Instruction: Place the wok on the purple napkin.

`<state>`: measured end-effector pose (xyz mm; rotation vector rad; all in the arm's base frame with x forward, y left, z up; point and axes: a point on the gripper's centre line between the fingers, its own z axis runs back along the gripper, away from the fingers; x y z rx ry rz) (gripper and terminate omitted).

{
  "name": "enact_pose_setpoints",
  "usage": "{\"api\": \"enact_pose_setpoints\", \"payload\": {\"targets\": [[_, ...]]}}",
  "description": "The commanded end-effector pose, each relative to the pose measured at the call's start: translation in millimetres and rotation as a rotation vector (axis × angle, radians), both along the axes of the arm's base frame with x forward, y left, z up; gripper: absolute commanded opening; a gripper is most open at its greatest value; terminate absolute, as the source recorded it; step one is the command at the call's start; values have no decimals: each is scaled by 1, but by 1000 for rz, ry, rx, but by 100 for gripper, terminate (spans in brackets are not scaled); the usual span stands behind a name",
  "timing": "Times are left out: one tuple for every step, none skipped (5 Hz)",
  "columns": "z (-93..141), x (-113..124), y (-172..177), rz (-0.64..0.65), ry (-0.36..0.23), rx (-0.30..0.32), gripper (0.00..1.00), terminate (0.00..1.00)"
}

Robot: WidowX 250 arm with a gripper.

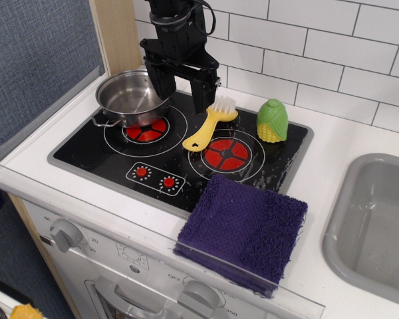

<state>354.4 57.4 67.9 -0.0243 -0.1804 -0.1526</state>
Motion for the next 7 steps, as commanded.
{"api": "enact_pose_setpoints", "payload": {"targets": [[0,0,0,0,0,0,100,0],[9,5,11,32,-24,2,100,0],[19,11,28,85,-55,6,100,0],[16,16,39,107,-49,18,100,0],[-9,22,45,126,6,16,100,0],[-31,27,39,113,61,14,100,0],[-43,27,36,96,100,16,100,0]]}}
